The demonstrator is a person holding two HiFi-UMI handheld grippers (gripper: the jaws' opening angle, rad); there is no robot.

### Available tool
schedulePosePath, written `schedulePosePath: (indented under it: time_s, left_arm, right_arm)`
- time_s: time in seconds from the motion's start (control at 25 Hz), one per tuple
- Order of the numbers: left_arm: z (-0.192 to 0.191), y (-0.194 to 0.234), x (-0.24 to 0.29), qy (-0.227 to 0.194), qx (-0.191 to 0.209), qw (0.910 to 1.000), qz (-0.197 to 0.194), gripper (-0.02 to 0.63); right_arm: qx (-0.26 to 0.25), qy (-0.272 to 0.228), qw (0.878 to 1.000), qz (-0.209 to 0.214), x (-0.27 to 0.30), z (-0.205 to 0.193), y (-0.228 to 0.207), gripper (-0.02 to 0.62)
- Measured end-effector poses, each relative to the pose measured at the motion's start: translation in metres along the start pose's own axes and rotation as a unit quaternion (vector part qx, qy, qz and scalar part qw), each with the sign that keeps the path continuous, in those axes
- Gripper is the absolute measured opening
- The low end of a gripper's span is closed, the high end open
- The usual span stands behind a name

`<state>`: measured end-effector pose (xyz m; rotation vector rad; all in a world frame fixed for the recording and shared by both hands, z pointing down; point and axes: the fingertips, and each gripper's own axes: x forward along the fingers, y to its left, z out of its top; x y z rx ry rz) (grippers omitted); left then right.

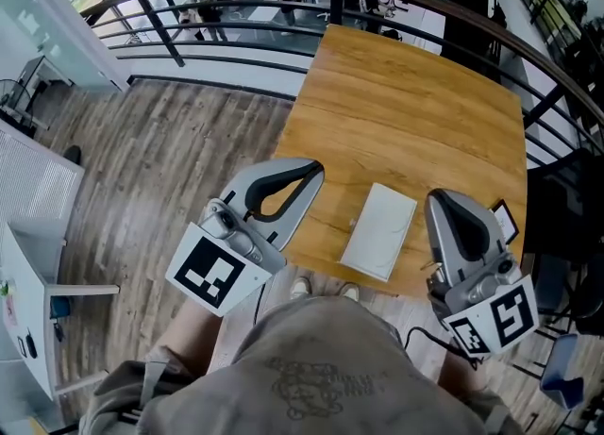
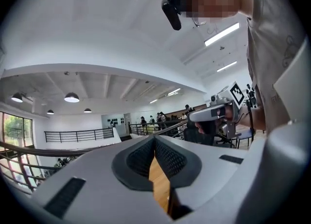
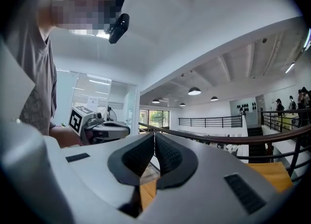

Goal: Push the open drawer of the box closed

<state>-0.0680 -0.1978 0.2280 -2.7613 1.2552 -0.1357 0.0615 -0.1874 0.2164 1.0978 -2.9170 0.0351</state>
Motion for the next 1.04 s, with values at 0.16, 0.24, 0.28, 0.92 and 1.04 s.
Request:
schedulePosePath:
  time_s: [0.16, 0.24, 0.28, 0.92, 1.04]
  left_arm:
    - [0.004, -0.005, -0.011, -0.003, 0.006, 1.0000, 0.006, 0.018]
    - [0.001, -0.008, -0.015, -0.002, 0.000, 1.0000, 0.005, 0.017]
    - [0.000, -0.010, -0.016, -0.002, -0.005, 1.0000, 0.004, 0.017]
    - [-0.017, -0.027, -0.017, 0.009, -0.033, 0.9994, 0.006, 0.017]
    - [-0.013, -0.028, -0.018, 0.010, -0.034, 0.9993, 0.008, 0.017]
  right_arm:
    - [-0.004, -0.002, 1.000, 0.006, -0.006, 0.004, 0.009, 0.034]
    - [-0.007, 0.003, 1.000, 0.009, -0.007, 0.001, 0.013, 0.034]
    - [-0.008, 0.007, 1.000, 0.011, -0.007, 0.000, 0.015, 0.034]
    - [-0.012, 0.027, 0.999, 0.020, -0.007, -0.015, 0.020, 0.034]
    - [-0.013, 0.028, 0.999, 0.018, -0.010, -0.012, 0.020, 0.034]
